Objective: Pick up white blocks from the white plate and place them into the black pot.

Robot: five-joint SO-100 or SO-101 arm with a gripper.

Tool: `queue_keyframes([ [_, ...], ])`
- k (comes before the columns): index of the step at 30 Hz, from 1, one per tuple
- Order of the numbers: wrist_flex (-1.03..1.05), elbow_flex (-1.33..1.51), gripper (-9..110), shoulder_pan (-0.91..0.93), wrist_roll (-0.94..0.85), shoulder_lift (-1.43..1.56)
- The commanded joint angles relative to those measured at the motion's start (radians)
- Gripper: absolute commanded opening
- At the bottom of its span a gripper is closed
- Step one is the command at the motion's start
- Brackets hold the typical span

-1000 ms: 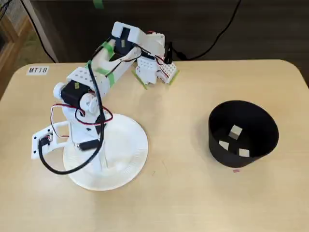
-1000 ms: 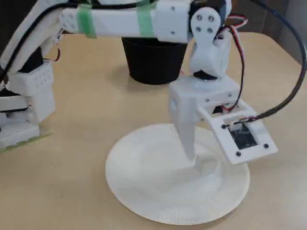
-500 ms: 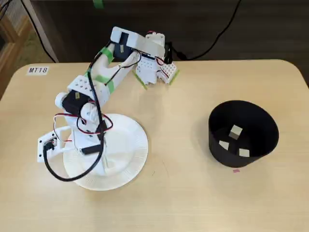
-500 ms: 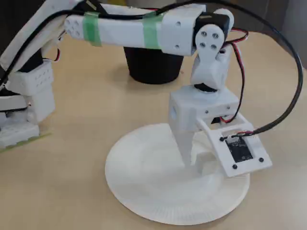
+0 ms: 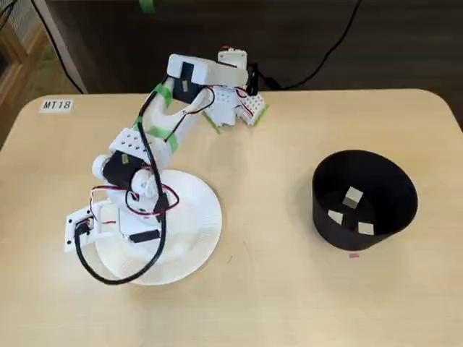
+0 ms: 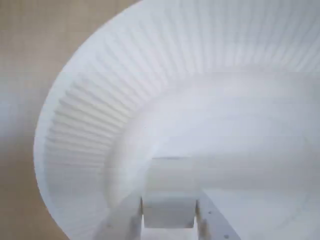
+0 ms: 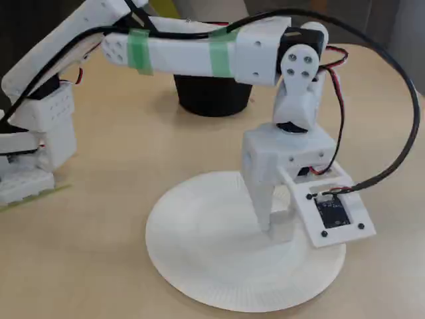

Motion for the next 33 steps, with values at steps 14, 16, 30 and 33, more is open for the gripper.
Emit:
queue_keyframes([
  [14,0.0,-0.11,-2,-0.118,0.555,0.624],
  [16,0.0,-0.106,-2,-0.178,0.647,0.707],
  [30,-0.018,0.133,-2,-0.79,0.742,1.045],
  [33,-0.173,0.474,-2,-0.897,0.736,1.223],
])
